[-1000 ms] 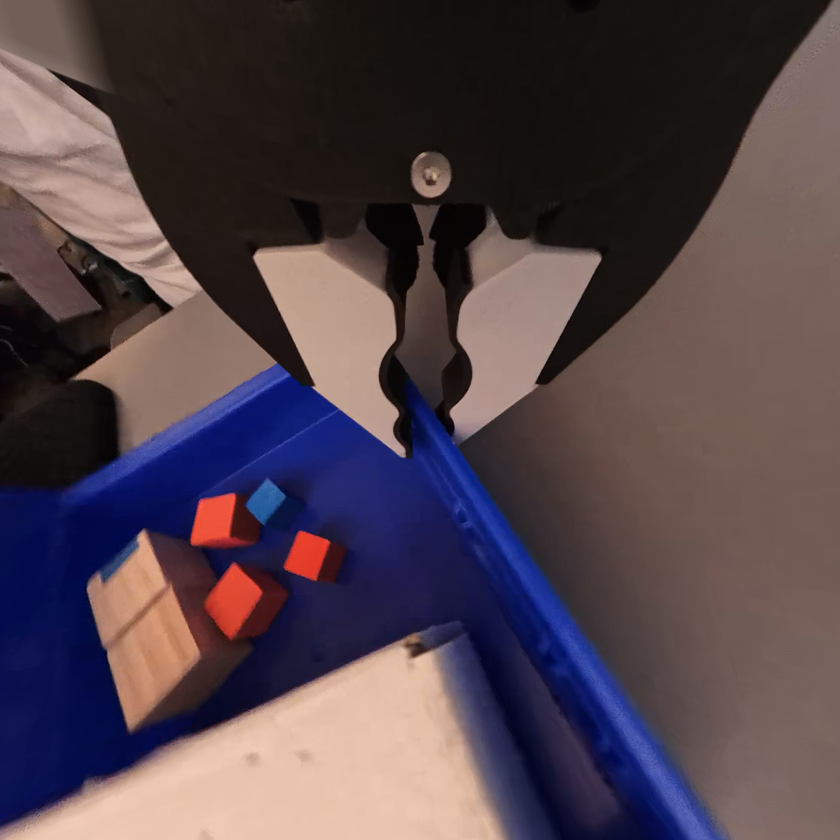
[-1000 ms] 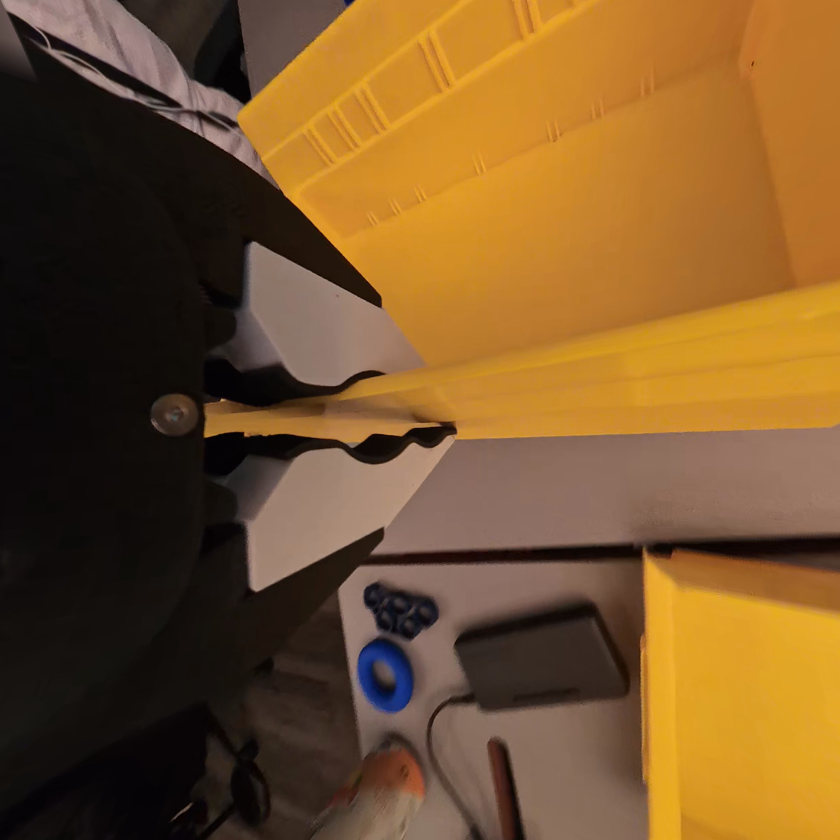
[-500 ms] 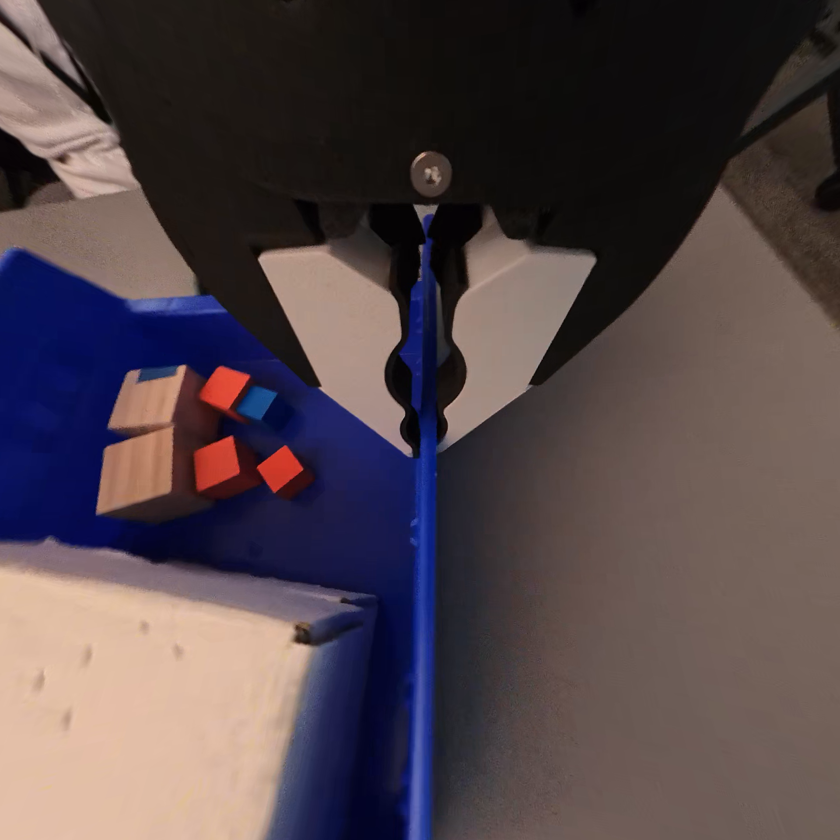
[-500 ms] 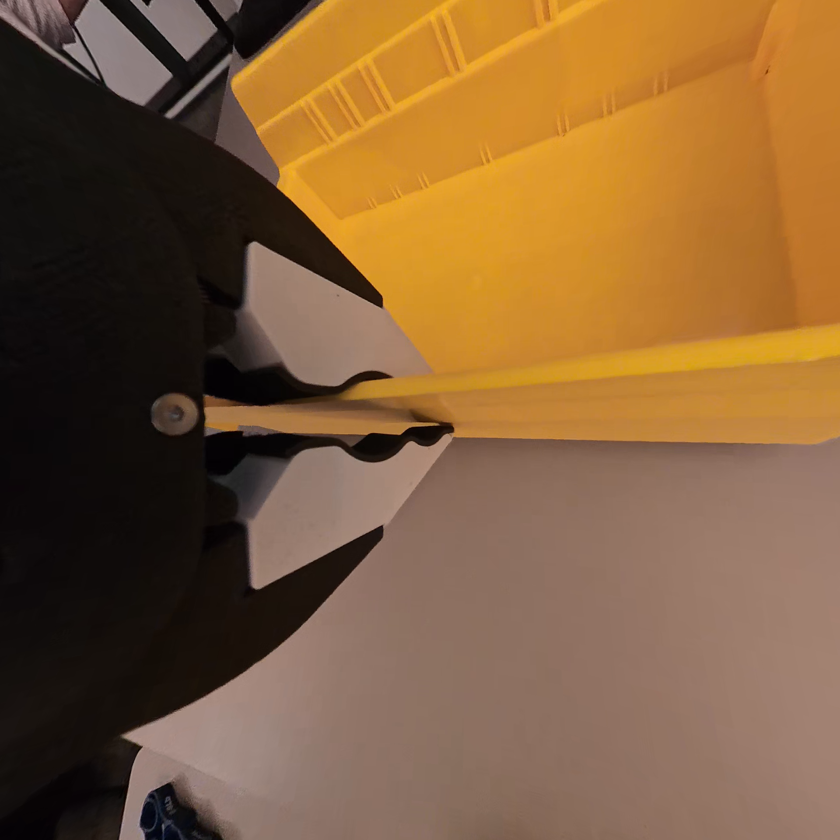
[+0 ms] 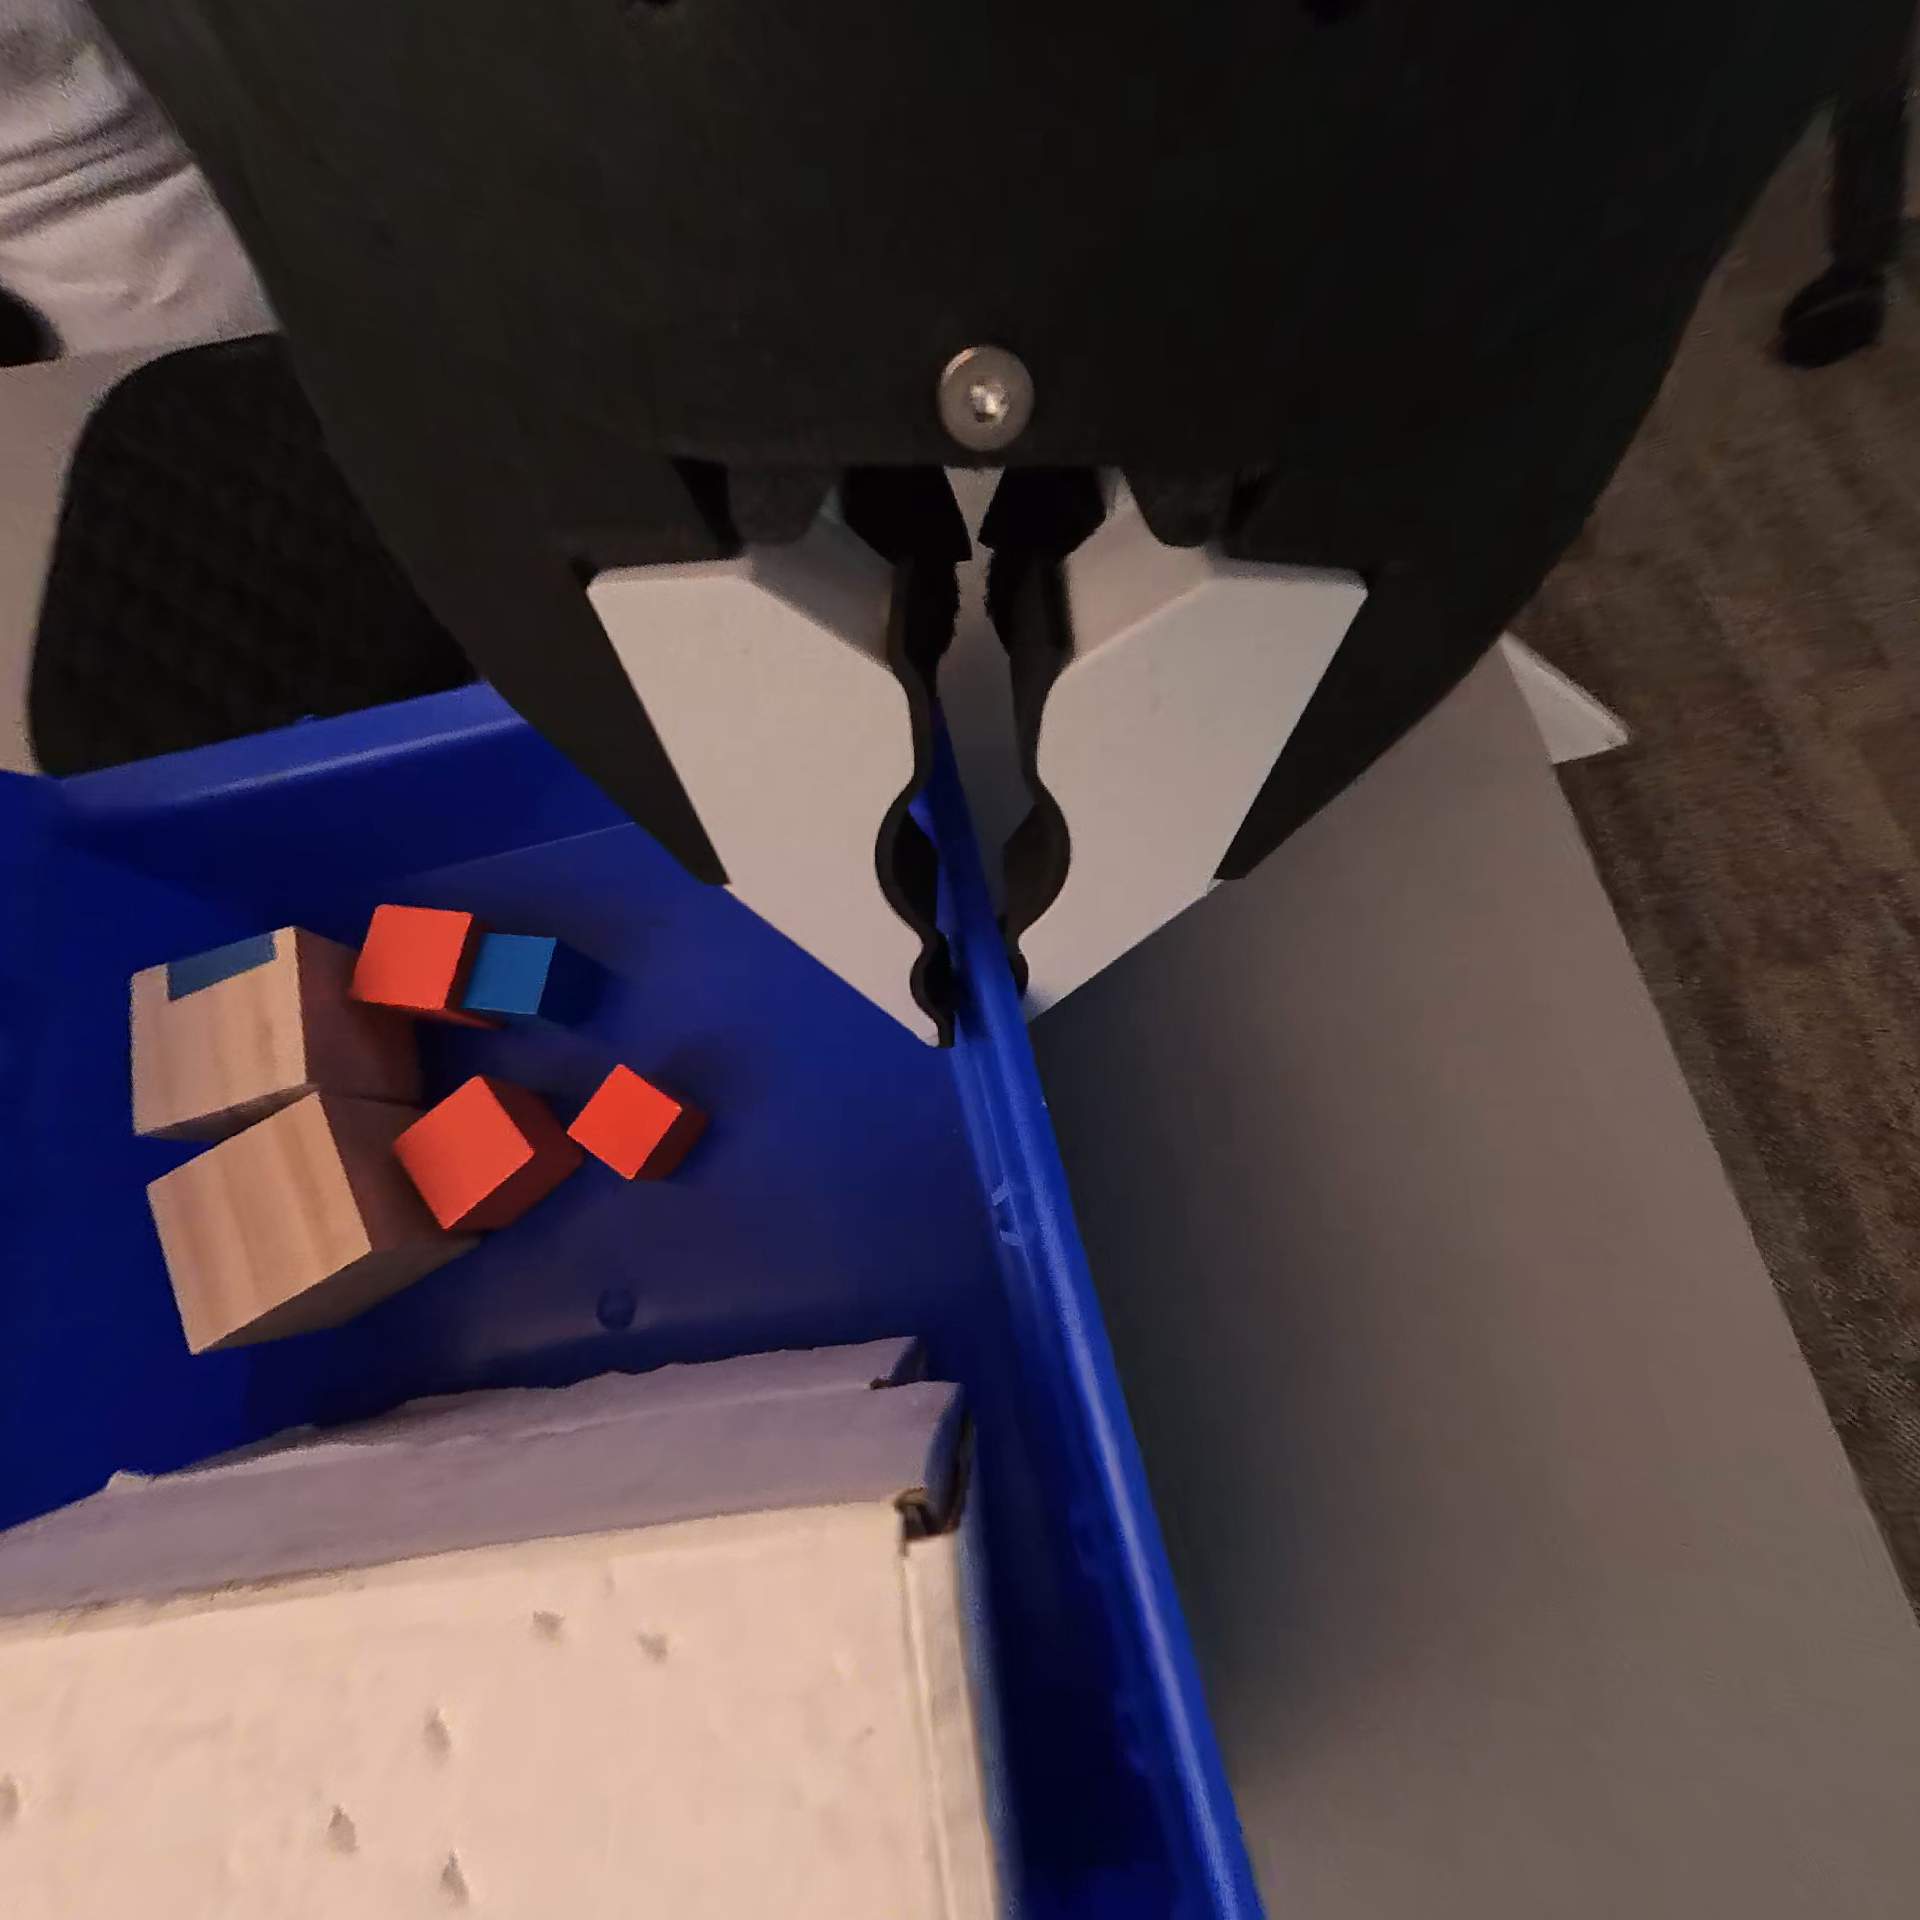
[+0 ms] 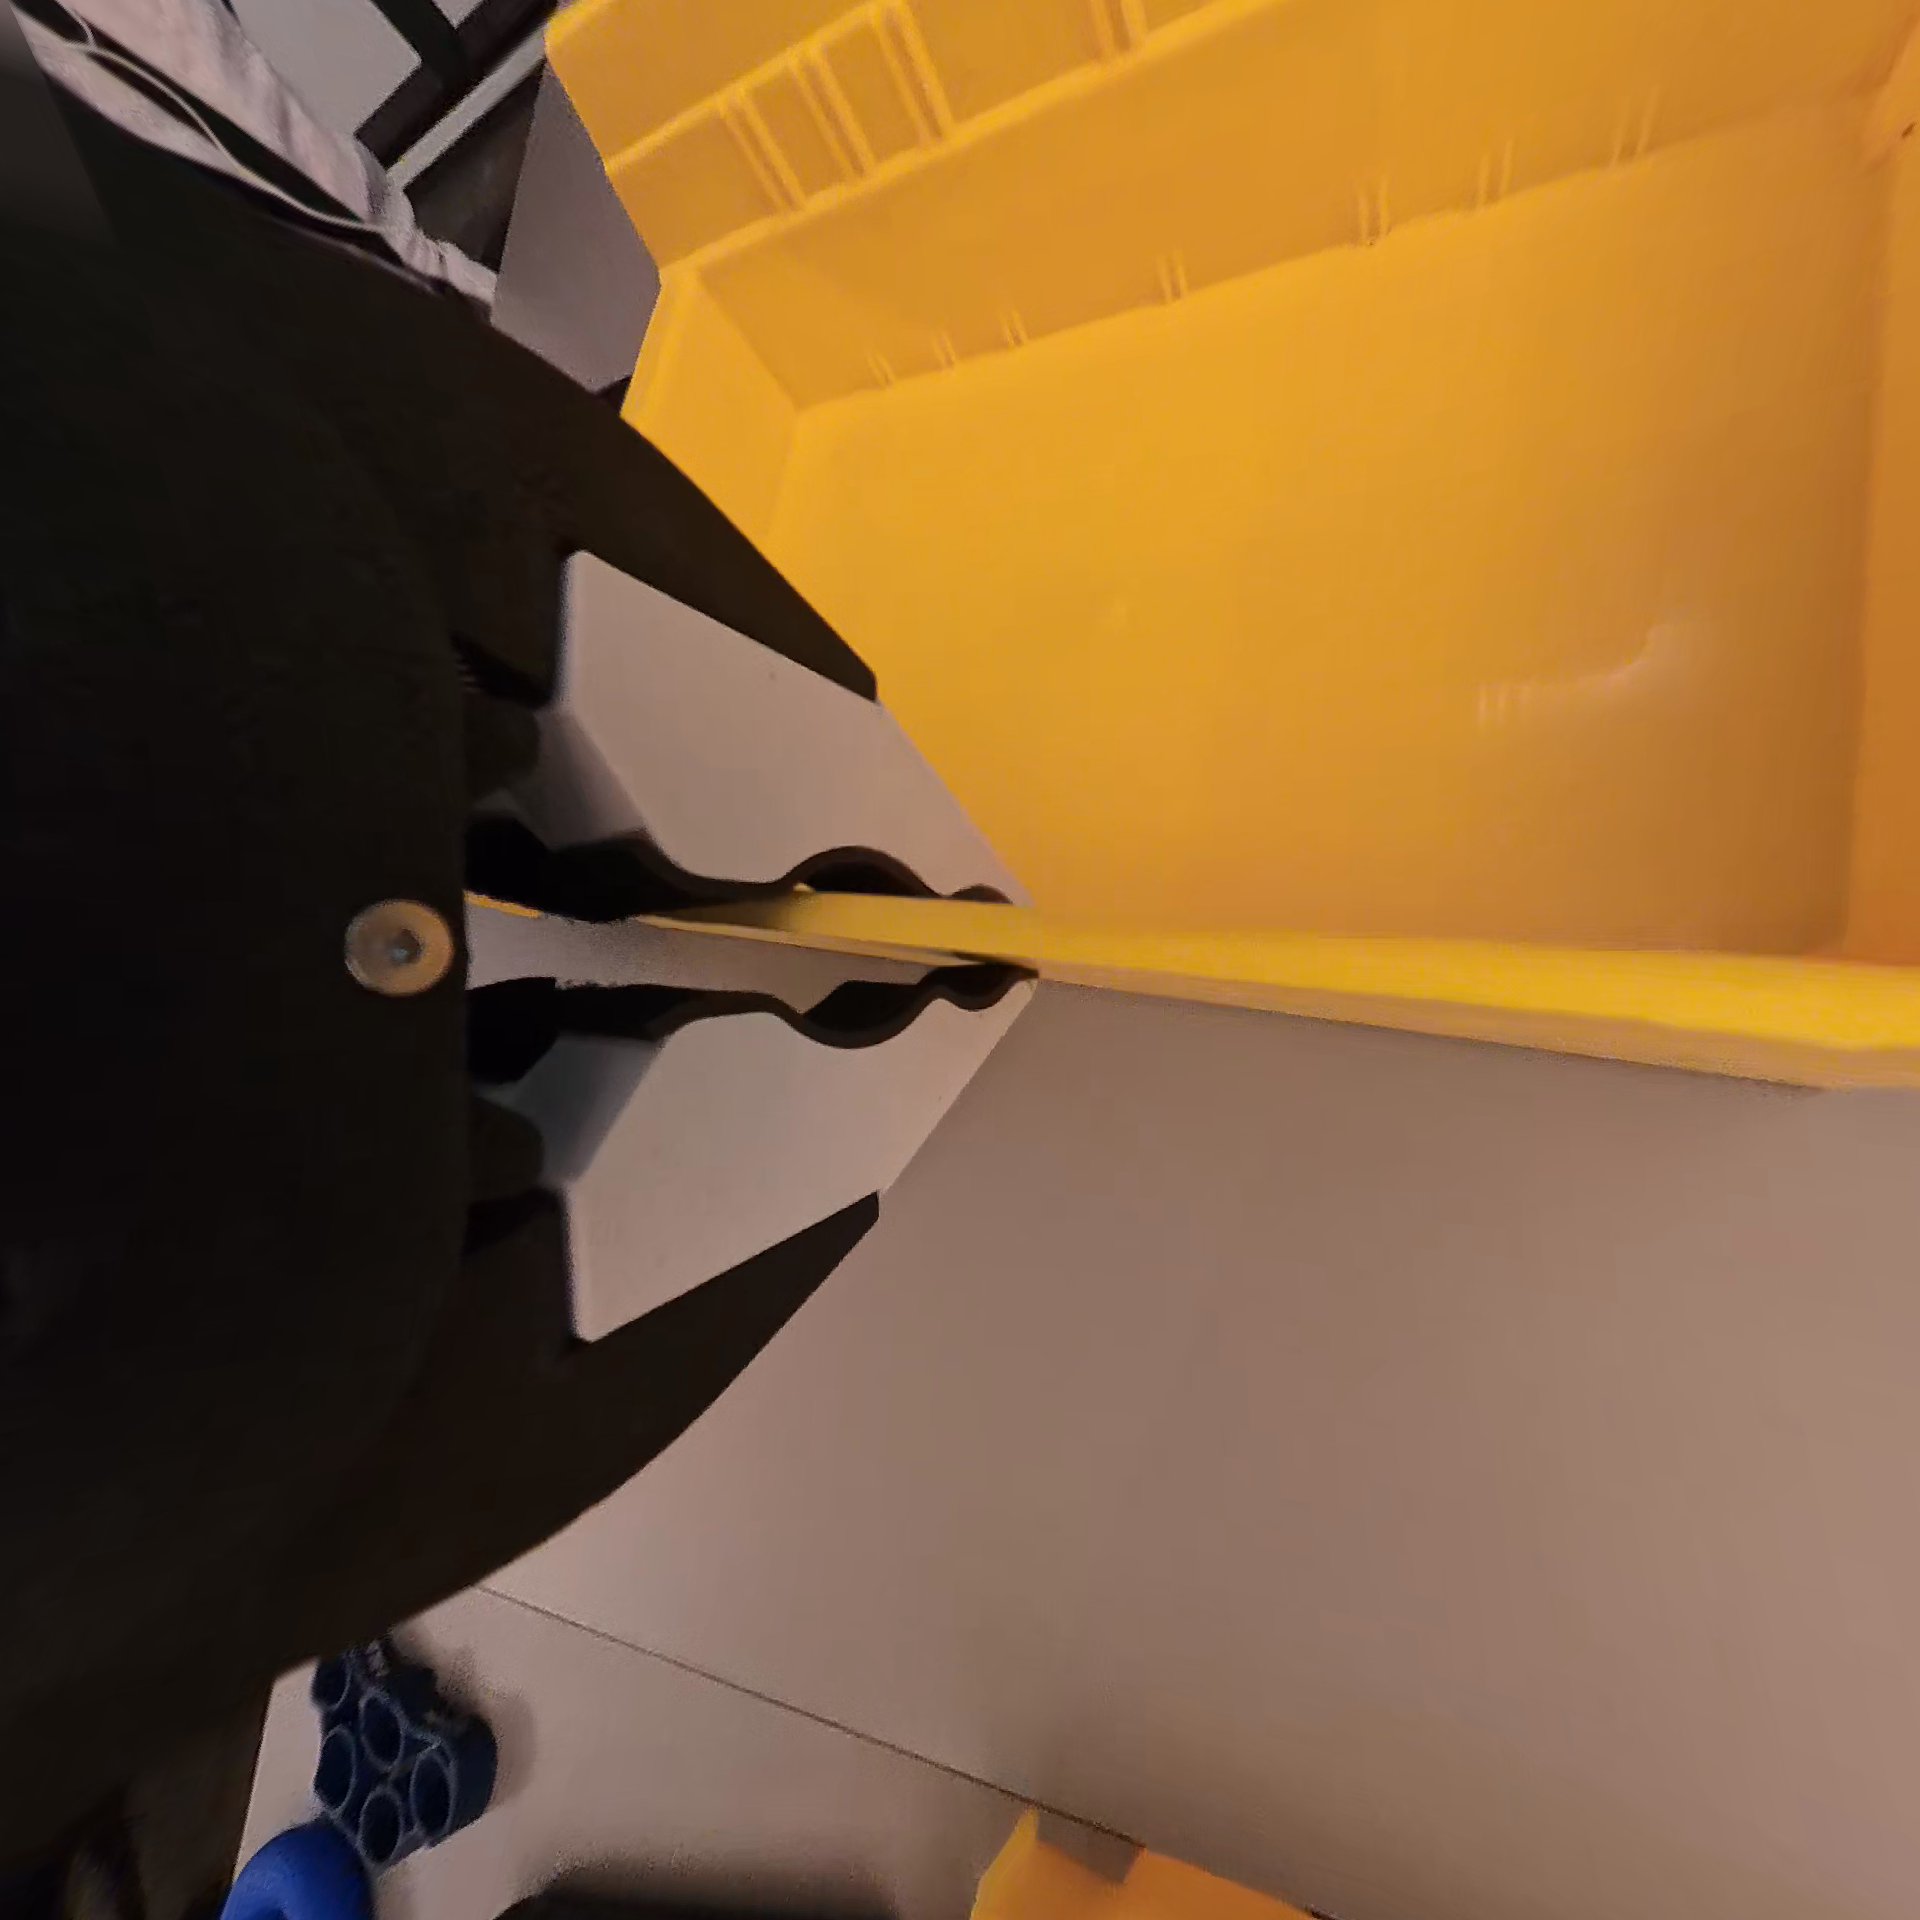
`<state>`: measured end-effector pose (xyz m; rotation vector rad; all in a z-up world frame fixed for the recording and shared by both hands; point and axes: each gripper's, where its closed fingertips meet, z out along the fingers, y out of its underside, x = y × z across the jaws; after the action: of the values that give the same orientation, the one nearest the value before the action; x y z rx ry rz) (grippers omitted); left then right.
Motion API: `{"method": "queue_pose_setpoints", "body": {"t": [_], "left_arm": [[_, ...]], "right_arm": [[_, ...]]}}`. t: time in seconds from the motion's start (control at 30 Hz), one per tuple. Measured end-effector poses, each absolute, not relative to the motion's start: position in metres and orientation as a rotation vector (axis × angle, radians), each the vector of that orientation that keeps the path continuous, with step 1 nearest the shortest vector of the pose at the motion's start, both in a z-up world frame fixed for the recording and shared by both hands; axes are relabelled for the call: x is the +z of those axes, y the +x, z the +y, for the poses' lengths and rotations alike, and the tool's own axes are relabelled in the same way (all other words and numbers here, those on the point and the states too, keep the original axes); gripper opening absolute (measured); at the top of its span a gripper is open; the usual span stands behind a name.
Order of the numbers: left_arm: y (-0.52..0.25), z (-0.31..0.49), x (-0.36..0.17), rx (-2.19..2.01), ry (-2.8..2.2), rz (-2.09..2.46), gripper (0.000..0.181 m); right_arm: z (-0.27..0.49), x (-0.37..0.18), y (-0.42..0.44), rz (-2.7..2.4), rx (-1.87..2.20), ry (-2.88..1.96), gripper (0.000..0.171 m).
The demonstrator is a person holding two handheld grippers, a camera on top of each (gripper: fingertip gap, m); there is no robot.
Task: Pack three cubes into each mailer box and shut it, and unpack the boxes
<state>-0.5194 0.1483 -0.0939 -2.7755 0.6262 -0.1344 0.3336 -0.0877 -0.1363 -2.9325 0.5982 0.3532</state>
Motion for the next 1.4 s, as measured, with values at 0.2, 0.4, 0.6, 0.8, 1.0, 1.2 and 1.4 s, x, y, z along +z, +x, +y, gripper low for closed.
{"method": "queue_pose_setpoints", "body": {"t": [0.2, 0.4, 0.6, 0.8, 1.0, 1.2, 1.4], "left_arm": [[-0.519, 0.148, -0.094, -0.099, -2.751, 0.588, 0.002], [-0.521, 0.146, -0.094, -0.101, -2.753, 0.556, 0.003], [-0.524, 0.144, -0.094, -0.049, -2.747, 0.556, 0.003], [-0.533, 0.142, -0.094, -0.052, -2.753, 0.489, 0.003], [-0.538, 0.145, -0.093, -0.035, -2.726, 0.484, 0.003], [-0.545, 0.159, -0.058, -0.057, -2.517, 0.349, 0.014], [-0.475, 0.12, 0.124, -0.237, -1.969, 0.404, 0.059]], "right_arm": [[-0.069, -0.136, 0.343, 0.559, 0.222, -2.949, 0.003], [-0.055, -0.136, 0.338, 0.529, 0.222, -2.927, 0.002], [-0.057, -0.136, 0.337, 0.51, 0.226, -2.871, 0.002], [-0.058, -0.137, 0.338, 0.457, 0.099, -2.897, 0.003], [-0.059, -0.137, 0.337, 0.489, 0.124, -2.852, 0.003], [-0.071, -0.076, 0.353, 0.576, -0.068, -2.475, 0.034], [-0.11, 0.13, 0.301, 0.367, -0.332, -1.84, 0.073]]}}
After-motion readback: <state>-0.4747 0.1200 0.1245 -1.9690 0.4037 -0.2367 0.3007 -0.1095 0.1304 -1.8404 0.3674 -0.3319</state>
